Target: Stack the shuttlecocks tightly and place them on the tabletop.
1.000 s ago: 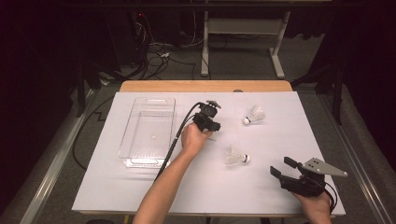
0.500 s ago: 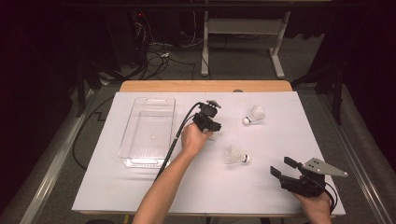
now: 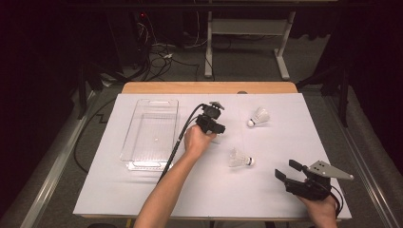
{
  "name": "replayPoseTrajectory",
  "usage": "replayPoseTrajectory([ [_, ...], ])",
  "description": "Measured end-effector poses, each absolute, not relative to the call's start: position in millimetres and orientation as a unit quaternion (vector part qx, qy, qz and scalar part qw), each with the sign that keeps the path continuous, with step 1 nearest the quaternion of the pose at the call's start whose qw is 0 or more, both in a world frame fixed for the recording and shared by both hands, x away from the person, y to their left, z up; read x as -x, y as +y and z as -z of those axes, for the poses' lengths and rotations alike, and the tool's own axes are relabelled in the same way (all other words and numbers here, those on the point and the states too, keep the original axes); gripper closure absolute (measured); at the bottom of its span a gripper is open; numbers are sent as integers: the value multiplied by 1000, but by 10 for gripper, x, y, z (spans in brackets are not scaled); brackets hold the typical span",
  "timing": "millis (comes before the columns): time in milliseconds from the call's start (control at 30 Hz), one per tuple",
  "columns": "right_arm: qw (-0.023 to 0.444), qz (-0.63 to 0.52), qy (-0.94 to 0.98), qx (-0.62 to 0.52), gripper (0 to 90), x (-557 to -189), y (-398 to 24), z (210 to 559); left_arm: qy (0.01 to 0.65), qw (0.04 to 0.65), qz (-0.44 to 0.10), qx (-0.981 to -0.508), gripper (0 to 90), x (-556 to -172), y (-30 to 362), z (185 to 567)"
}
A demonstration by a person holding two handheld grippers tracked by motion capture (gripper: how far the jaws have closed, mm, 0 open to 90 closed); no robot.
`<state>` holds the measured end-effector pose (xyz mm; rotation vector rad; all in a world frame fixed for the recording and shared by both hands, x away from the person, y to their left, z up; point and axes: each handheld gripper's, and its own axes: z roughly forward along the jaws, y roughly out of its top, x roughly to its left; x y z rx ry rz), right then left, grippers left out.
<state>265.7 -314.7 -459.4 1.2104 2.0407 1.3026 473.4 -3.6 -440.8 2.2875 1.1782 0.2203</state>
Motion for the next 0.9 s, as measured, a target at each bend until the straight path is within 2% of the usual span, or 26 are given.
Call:
replayPoseTrajectory([
  [900,216,-469,737,-436,306,-2659,-3148,4595,442,292,-70,-846,472,-4723,-18,4354],
])
